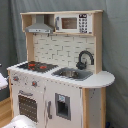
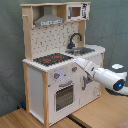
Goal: Play with the kitchen
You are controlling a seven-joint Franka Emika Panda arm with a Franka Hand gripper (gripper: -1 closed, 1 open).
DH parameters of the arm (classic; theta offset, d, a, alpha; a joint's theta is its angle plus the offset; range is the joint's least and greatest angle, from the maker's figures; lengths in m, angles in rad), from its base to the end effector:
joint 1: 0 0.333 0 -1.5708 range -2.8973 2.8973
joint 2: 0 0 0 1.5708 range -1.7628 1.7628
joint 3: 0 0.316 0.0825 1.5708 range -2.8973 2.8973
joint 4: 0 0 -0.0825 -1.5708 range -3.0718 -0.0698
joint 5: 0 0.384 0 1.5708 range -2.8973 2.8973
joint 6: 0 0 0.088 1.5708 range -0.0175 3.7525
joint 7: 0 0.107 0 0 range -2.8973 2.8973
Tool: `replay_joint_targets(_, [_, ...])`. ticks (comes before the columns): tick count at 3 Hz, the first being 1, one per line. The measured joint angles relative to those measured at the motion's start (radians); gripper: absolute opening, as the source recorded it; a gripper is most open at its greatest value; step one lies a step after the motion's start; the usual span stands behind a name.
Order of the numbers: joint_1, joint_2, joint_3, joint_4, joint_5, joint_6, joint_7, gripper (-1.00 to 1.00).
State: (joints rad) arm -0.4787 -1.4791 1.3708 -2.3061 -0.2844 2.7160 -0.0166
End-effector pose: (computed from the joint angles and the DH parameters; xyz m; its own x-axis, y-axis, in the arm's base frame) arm 0.2059 0.4972 0.4360 0.0939 0.9940 -0.0553 -0.1057 0.0652 0.9923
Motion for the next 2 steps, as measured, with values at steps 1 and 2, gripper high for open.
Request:
replay_joint_targets(1, [0.009,-0.005,-0.013,-0.024,0.000,0.002,-0.113,1.00])
replay_joint_targets(2, [0.010,-0.003,-0.036,-0.024,0.000,0.005,-0.214,1.00])
